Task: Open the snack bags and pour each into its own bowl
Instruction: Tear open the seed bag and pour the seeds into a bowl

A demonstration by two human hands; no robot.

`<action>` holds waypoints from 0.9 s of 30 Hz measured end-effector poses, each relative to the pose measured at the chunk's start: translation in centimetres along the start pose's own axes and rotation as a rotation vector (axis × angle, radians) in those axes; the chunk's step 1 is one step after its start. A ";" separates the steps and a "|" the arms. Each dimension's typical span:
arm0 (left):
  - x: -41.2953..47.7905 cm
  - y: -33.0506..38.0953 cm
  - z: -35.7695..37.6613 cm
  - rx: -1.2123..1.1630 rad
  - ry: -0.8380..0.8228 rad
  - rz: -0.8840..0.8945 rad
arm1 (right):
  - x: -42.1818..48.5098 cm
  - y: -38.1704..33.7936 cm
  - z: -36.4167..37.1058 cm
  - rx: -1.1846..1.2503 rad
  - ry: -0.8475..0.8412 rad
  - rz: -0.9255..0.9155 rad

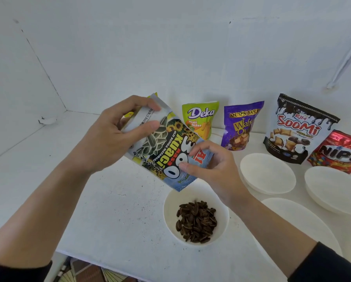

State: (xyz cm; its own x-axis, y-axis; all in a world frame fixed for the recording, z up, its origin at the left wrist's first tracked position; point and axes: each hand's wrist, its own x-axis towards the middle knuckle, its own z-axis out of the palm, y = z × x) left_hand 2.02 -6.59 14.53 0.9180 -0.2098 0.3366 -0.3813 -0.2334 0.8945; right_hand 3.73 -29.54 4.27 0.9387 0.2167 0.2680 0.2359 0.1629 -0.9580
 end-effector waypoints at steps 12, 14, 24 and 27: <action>-1.1 -1.2 1.3 0.028 -0.084 -0.056 | -2.0 2.5 -0.5 0.056 -0.013 0.110; -1.1 -1.0 1.5 0.033 -0.088 -0.051 | -2.0 2.7 -0.4 0.074 -0.005 0.109; -0.2 1.0 0.4 0.036 -0.026 0.024 | -0.7 0.2 0.0 0.056 -0.007 -0.012; 0.3 1.8 -0.2 0.057 -0.011 0.069 | -0.2 -0.5 0.2 0.055 -0.023 -0.057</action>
State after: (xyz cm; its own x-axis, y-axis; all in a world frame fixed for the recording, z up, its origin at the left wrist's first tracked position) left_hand 1.60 -6.82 16.27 0.8882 -0.2374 0.3934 -0.4494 -0.2713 0.8511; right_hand 3.34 -29.45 4.70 0.9180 0.2276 0.3248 0.2740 0.2279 -0.9343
